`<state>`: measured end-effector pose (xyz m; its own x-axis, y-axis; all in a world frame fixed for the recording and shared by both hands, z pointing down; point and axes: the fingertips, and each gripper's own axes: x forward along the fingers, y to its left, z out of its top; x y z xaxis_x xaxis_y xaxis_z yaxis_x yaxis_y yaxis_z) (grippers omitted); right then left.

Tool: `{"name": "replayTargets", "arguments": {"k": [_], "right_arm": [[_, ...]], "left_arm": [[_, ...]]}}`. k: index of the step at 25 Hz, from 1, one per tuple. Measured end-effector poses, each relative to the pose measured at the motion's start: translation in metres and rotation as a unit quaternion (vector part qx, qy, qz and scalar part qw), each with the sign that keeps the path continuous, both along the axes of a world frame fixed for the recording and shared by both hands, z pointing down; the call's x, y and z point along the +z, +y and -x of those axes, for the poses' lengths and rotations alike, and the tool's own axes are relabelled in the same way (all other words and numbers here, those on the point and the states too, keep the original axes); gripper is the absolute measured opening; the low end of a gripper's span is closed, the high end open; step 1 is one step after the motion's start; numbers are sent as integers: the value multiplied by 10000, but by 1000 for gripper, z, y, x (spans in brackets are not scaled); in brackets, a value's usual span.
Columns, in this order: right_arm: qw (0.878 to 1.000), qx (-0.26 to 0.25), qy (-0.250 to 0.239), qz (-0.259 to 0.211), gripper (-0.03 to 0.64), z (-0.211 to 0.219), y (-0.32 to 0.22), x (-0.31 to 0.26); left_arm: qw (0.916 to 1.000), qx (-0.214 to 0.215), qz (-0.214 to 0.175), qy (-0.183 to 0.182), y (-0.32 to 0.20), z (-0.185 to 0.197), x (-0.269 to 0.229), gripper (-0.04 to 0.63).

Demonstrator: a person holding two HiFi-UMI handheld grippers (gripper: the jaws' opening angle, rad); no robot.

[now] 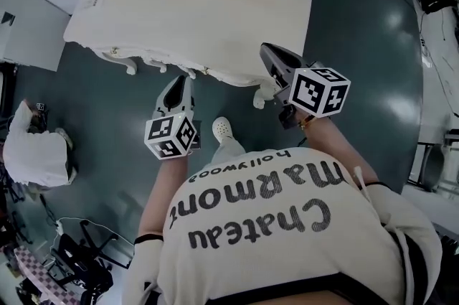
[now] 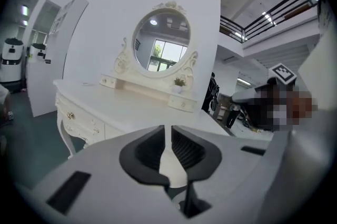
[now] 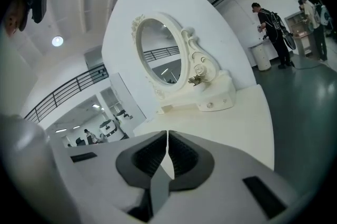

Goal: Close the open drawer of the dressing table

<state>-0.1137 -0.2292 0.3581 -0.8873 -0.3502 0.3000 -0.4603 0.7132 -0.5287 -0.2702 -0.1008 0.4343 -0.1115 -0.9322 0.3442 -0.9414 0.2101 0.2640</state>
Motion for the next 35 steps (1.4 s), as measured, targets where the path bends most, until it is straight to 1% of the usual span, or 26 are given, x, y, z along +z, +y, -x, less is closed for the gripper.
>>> {"name": "replayTargets", "arguments": {"k": [2,5,8,13,17,19,26,29,35], "right_arm": [[9998,-61,-204,-33,31,0,8,-9],[9987,-147,-471,-141,31,-3,18,-22],[9975,-250,-521,-398,31,-8,28,-33],[9954,-390,-527,-696,31,-16,44,-47],[9920,-535,-410,-1071,31,-23,56,-53],[9907,-569,-374,-1182,31,-28,61,-56],[9888,-613,-267,-1333,31,-53,72,-58],[9885,-634,-213,-1354,31,-63,78,-57],[9884,-632,-136,-1376,31,-88,92,-53]], "left_arm": [[9999,74,-131,-13,0,-11,-21,27],[9988,183,-444,33,2,-28,-49,14],[9969,159,-772,38,10,-41,-74,9],[9943,126,-1055,47,23,-55,-99,8],[9935,174,-1125,-20,32,-63,-110,9],[9929,181,-1176,-65,36,-69,-116,9],[9911,357,-1269,-202,44,-102,-122,9],[9913,303,-1262,-227,52,-110,-123,9],[9924,172,-1208,-157,69,-128,-117,9]]}}
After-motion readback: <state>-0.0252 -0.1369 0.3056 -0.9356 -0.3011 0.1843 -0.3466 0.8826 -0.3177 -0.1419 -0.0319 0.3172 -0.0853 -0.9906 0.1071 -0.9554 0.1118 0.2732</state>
